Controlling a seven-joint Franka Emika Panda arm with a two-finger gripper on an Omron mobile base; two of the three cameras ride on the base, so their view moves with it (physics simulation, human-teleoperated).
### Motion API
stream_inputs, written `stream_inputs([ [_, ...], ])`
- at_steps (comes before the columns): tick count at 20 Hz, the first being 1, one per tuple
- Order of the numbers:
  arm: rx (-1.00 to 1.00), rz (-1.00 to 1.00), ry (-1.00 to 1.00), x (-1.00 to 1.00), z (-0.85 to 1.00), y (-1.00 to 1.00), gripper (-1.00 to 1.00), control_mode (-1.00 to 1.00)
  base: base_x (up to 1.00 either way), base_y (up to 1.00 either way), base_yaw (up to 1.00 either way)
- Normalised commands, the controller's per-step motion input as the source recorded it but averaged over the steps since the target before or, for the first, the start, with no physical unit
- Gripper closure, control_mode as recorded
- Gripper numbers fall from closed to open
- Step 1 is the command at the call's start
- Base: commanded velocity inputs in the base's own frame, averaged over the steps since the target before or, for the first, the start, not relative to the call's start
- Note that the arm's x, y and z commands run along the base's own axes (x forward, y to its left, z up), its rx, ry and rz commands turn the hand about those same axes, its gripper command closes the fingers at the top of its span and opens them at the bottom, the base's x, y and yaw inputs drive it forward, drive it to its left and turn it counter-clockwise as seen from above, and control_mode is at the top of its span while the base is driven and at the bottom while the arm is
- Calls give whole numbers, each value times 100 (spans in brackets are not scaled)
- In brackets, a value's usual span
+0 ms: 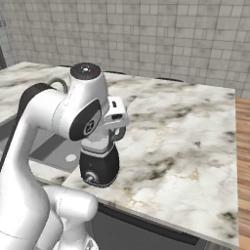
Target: Grab the lemon and onion from the fridge, place them in the blender, close the lid, and turn on the blender to create a marinade.
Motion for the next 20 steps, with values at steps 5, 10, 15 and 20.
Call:
stream_inputs([
  [5, -7, -17, -8, -21, 0, 16, -100, -100, 0, 0, 0],
  [10, -7, -18, -15, -2, -10, 34, -100, -100, 0, 0, 0],
  [15, -3, -18, -19, -8, -33, 25, -100, -100, 0, 0, 0],
  [20, -3, -19, -3, -2, -29, 14, -100, -100, 0, 0, 0],
])
